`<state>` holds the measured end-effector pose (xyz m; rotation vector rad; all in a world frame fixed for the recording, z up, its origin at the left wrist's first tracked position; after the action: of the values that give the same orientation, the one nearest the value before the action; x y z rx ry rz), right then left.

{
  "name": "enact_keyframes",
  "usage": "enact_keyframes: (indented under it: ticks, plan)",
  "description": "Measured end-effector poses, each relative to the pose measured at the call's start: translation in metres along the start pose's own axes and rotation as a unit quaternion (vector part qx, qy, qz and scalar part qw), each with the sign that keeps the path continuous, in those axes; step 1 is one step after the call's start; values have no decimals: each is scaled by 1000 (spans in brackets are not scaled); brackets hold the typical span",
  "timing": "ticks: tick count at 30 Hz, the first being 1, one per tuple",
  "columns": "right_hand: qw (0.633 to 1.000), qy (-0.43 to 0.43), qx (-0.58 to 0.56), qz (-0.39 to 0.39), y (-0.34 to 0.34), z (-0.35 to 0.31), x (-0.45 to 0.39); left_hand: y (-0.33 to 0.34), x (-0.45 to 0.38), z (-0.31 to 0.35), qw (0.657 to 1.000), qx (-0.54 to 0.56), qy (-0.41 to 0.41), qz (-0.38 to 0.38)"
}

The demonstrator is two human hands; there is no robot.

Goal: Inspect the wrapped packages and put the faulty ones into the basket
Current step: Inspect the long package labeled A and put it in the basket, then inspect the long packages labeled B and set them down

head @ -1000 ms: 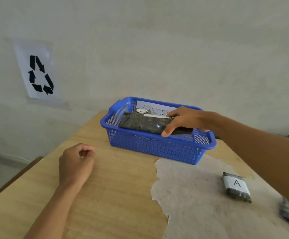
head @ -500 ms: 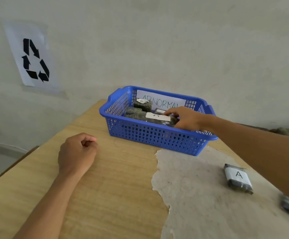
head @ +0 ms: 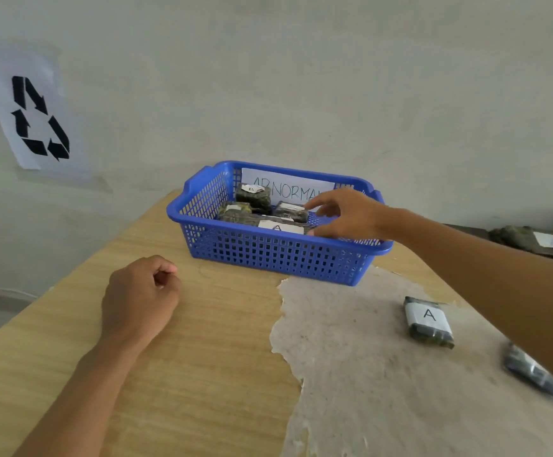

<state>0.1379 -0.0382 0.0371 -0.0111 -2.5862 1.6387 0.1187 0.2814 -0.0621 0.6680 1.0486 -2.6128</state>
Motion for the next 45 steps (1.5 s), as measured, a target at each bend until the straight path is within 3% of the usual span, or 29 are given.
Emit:
enact_keyframes:
  ticks: [5, 10, 16, 21, 25, 34, 45]
  plan:
    - [991, -47, -6, 123, -17, 11, 56, 11, 16, 24, 993, 34, 114, -23]
    - [976, -64, 7, 208, -22, 58, 126, 31, 36, 67, 956, 67, 278, -71]
    - [970, 19, 17, 241, -20, 134, 202, 69, 70, 133, 907, 105, 374, -163]
    - [952, 129, -30, 275, -11, 203, 243, 107, 89, 200, 880, 154, 397, -213]
    - [940, 165, -71, 291, -1, 235, 256, 150, 80, 254, 877, 154, 381, -249]
    - [957, 110, -16, 267, 12, 257, 248, 273, 1, 312, 896, -44, 303, -322]
    - [954, 102, -42, 279, 14, 264, 241, 350, -56, 339, 855, -175, 264, -410]
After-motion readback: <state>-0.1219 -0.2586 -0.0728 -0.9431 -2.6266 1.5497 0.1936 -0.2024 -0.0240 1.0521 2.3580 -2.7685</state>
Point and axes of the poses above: each hand's wrist, its own x-axis away from the middle knuckle, its own y-axis out of the palm, z = x × y, the point moved 1 cm from there along -x, towards the middle knuckle, and after that the axes turned 9 degrees about y, right-handed, at the moved point
